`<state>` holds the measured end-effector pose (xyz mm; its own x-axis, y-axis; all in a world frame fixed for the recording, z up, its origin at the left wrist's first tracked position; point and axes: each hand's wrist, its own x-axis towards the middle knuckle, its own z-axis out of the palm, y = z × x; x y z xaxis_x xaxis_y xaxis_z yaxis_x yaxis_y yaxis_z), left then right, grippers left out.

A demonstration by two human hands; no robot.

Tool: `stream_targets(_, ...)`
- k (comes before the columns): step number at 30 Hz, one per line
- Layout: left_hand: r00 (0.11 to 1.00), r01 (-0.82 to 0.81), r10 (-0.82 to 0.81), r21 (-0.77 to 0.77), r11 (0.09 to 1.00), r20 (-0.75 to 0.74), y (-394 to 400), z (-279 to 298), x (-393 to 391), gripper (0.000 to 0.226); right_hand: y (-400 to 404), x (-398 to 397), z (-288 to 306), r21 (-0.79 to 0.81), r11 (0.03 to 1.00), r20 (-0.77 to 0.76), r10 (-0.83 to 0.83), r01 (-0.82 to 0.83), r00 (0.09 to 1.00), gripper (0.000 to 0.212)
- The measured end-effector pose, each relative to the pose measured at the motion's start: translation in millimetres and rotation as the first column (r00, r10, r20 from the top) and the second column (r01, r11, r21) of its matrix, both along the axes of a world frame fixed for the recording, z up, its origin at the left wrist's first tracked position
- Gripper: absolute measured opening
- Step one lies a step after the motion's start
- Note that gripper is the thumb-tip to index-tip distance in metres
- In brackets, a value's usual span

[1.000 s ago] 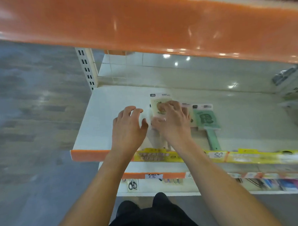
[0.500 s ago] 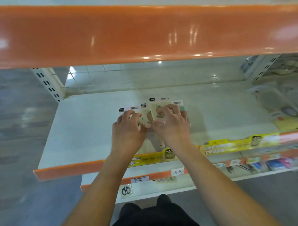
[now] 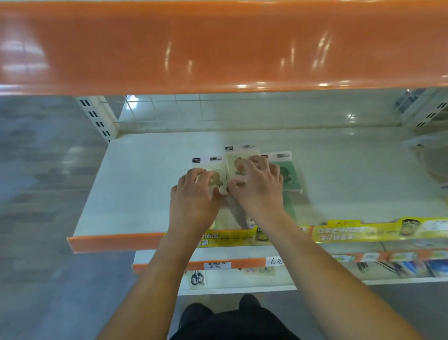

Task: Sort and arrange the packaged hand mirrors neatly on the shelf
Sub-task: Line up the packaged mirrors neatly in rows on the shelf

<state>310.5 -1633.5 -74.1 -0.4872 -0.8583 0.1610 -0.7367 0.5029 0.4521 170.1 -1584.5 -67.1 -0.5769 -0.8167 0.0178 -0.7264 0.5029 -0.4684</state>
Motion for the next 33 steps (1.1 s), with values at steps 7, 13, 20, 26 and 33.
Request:
stream_targets(7,1.000,-0.005,0.005,0.003,1.000,-0.006,-3,-10,0,0.037,5,0,-20,0.044,0.996,-0.051,0.084,-0.082,0.995,0.048)
stream_targets(13,0.999,0.042,-0.042,0.027,0.999,0.030,-6,-11,-11,0.044,11,-11,-17,-0.068,0.995,-0.001,0.077,-0.076,0.997,0.038)
stream_targets(20,0.987,0.105,-0.105,0.006,0.994,0.121,-8,-13,-23,0.054,32,-33,-22,-0.051,0.996,-0.056,0.072,-0.075,0.996,0.048)
stream_targets(26,0.987,0.091,-0.087,-0.023,0.996,0.139,-8,-17,-28,0.043,37,-34,-34,-0.128,0.989,-0.082,0.059,-0.069,0.995,0.035)
stream_targets(33,0.997,0.067,-0.067,-0.002,0.998,0.029,-8,-23,-29,0.034,39,-37,-34,-0.160,0.985,-0.068,0.055,-0.066,0.996,0.026)
